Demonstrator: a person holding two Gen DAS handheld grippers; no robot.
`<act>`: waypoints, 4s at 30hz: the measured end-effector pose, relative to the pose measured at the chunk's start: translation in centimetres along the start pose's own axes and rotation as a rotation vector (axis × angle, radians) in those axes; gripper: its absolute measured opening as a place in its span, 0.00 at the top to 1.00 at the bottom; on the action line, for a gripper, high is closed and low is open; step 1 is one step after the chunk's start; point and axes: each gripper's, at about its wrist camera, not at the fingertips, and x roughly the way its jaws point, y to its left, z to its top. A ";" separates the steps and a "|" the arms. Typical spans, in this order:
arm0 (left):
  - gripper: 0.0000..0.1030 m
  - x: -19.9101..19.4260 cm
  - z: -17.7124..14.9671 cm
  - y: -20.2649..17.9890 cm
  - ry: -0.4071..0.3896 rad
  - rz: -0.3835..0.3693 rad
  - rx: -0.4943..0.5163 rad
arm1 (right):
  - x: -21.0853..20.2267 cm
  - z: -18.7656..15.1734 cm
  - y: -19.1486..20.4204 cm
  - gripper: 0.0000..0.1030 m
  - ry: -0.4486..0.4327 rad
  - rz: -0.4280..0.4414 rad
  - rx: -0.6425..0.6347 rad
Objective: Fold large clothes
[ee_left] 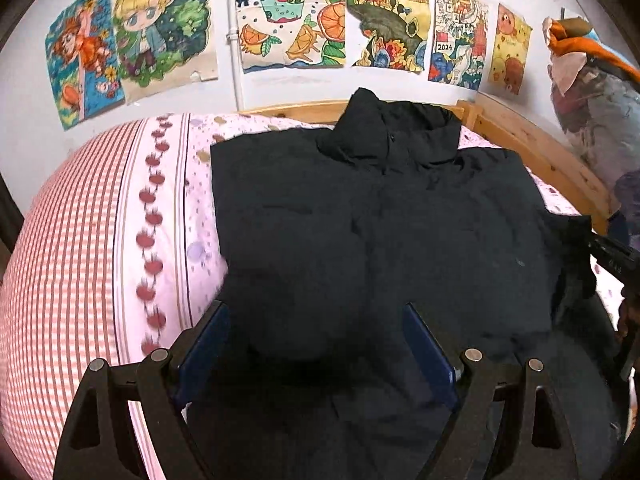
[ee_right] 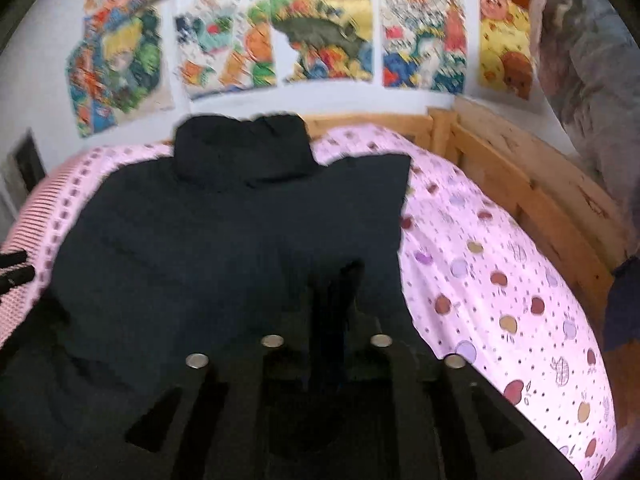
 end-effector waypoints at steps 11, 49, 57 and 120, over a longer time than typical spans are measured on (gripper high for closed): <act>0.18 4.0 2.1 -1.0 -0.079 -0.108 0.088 | 2.0 1.3 5.1 0.40 0.000 0.208 -0.167; 0.12 9.8 2.3 -3.1 0.050 -0.110 0.141 | 5.7 -0.1 4.0 0.28 0.044 0.310 -0.178; 0.12 9.4 11.8 -2.8 -0.076 -0.043 0.116 | 6.1 9.7 1.9 0.23 -0.009 0.250 -0.194; 0.95 13.9 3.5 -2.5 -0.053 -0.311 0.027 | 7.1 3.3 5.2 0.96 0.026 0.310 -0.204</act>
